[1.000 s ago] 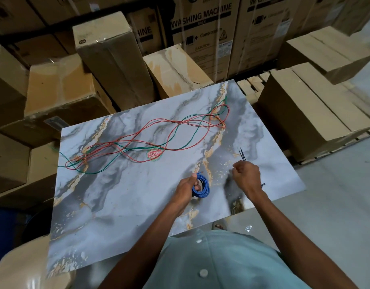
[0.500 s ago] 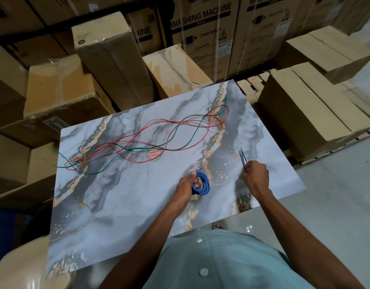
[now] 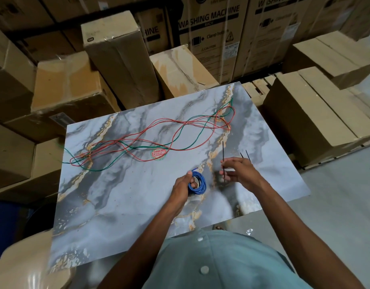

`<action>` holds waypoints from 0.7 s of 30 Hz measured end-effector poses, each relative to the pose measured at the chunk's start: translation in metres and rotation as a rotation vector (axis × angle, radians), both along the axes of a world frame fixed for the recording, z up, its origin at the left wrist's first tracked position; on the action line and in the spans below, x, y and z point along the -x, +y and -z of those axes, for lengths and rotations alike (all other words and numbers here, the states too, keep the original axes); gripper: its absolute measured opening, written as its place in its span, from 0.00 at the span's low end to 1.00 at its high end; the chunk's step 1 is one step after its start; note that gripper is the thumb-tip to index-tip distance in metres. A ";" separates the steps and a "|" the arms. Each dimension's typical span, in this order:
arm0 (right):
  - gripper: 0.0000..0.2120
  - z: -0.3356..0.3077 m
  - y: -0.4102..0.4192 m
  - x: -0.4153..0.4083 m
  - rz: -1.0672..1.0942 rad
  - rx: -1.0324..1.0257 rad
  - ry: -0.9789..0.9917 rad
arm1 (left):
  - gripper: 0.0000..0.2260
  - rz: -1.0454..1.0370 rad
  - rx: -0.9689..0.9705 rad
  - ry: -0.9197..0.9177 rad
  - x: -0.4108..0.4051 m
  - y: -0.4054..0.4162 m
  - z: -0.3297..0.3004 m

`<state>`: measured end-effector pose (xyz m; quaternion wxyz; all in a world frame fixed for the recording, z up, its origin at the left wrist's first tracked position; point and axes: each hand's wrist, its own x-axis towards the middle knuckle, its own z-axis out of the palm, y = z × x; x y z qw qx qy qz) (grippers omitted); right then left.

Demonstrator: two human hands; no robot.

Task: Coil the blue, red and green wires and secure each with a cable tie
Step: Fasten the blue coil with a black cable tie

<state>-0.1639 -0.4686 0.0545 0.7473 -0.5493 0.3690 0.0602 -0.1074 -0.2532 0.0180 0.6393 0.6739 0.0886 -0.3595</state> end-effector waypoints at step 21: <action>0.13 -0.030 0.097 -0.040 -0.016 -0.395 -0.053 | 0.19 -0.212 -0.126 -0.068 -0.007 0.083 -0.002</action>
